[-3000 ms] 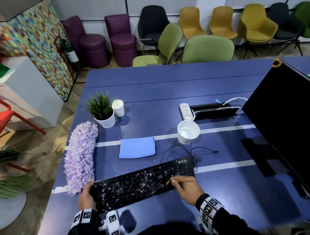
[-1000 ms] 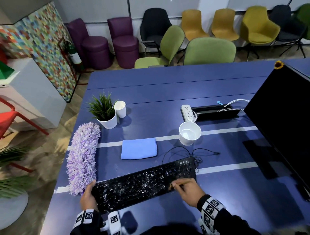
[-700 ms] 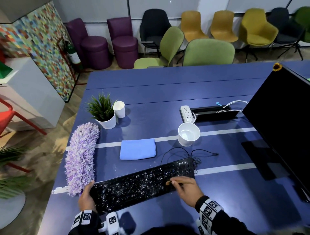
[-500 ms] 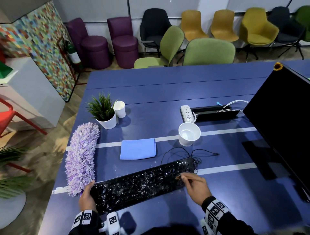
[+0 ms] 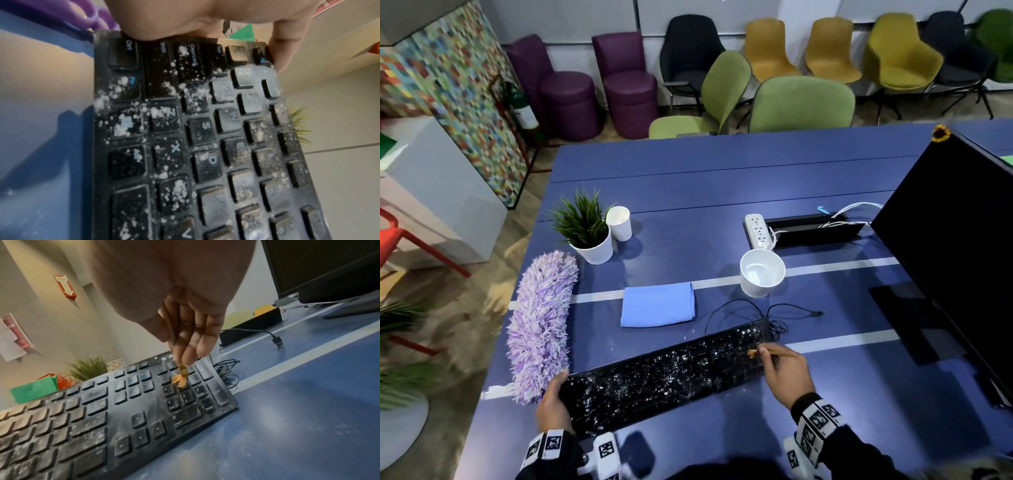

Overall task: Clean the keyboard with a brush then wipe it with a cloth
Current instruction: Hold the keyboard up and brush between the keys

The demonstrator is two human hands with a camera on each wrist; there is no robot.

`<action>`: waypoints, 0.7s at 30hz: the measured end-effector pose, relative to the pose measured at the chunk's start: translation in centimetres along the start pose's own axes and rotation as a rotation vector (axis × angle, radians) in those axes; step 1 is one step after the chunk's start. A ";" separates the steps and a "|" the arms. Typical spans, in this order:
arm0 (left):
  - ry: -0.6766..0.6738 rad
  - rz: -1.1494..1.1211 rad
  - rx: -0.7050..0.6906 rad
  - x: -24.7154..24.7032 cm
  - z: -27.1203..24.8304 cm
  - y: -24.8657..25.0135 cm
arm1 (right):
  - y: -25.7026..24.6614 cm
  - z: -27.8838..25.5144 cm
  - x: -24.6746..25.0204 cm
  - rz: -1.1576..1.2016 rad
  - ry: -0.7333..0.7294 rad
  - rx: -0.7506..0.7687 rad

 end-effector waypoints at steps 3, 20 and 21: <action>-0.025 0.018 0.011 0.6 1.3 -0.8 | -1.4 -0.6 -0.9 0.046 -0.092 0.107; -0.014 0.000 0.017 0.1 -0.3 0.2 | 0.3 0.9 1.7 0.162 0.220 -0.032; -0.022 0.017 0.029 -0.8 -1.9 0.7 | -0.4 0.7 1.1 0.146 0.155 0.008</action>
Point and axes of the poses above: each hand's wrist, its own z-axis towards the middle knuckle, its own x-axis out of the back of the hand, y = z × x, the point moved 8 cm from there along z, towards the middle knuckle, and after that the axes turned 11 degrees about -z, right-handed, at the moved point
